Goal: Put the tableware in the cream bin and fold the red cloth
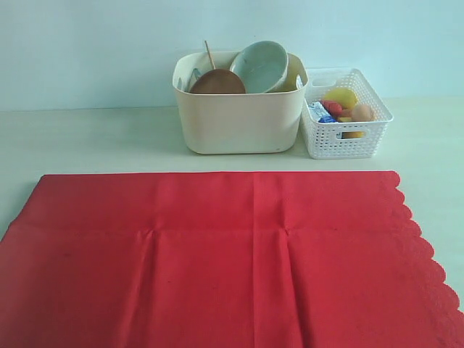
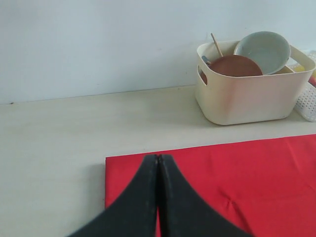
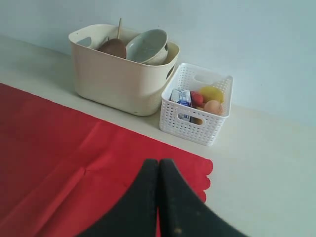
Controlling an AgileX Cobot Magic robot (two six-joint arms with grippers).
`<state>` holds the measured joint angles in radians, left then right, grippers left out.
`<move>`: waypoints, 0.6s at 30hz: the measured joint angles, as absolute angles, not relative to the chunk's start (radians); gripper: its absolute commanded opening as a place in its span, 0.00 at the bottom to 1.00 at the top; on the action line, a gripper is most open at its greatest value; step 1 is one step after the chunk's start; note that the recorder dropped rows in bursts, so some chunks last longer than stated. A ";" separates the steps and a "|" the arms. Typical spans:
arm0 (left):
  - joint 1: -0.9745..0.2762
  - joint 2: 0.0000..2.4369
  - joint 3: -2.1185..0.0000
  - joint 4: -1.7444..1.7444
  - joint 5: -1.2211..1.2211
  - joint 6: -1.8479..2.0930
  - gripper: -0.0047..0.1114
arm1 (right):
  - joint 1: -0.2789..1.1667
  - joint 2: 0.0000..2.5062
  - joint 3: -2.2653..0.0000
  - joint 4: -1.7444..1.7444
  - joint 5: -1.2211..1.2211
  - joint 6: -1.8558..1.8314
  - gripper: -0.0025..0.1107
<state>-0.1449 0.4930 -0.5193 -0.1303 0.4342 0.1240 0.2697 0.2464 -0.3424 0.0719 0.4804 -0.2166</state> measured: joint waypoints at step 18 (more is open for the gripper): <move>-0.145 0.624 -0.516 -0.130 0.437 0.124 0.04 | 0.270 0.246 -0.342 0.117 0.456 -0.215 0.02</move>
<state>-0.1449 0.6242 -0.5158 -0.1303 0.4366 0.1240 0.2697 0.2464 -0.3424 0.1170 0.4558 -0.2146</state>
